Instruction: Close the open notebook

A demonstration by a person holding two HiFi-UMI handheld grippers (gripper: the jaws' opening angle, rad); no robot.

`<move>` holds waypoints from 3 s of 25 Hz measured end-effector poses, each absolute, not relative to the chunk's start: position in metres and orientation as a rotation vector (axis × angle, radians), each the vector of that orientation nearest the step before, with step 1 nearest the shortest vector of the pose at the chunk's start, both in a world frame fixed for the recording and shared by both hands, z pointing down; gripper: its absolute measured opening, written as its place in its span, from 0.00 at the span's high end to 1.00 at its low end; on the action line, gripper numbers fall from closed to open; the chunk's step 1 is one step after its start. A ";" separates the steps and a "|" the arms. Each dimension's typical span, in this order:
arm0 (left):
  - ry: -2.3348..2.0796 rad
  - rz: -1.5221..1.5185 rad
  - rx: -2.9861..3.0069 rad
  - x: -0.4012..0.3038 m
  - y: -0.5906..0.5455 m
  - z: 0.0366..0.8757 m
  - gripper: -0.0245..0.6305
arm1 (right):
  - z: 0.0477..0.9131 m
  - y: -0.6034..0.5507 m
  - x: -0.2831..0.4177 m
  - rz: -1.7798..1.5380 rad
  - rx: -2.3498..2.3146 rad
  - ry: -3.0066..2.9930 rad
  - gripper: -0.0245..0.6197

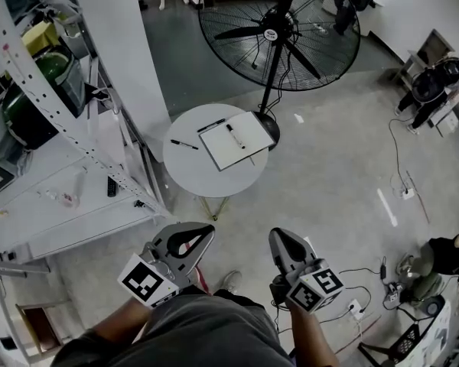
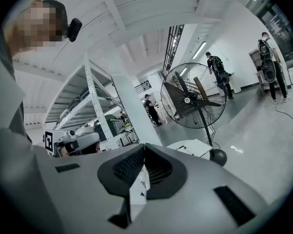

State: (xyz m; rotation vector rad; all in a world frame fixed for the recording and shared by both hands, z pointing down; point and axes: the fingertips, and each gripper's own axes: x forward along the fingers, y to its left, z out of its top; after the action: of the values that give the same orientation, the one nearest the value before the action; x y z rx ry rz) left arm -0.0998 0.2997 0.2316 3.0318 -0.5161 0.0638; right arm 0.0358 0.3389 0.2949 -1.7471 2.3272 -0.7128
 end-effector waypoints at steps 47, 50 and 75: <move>-0.498 0.114 2.996 -0.005 0.195 0.263 0.94 | 0.341 0.244 0.130 -0.824 -1.768 2.327 0.93; -0.487 0.116 2.992 -0.003 0.170 0.264 0.94 | 0.343 0.222 0.132 -0.834 -1.776 2.318 0.93; -0.361 0.196 2.878 -0.020 -0.002 0.285 0.94 | 0.338 0.050 0.109 -0.895 -1.841 2.269 0.93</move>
State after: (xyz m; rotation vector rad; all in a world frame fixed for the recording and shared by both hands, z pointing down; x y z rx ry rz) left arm -0.0197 -0.0024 0.2847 2.8776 -0.3606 0.1960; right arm 0.1090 0.0500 0.3383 -1.8412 2.2686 -0.8955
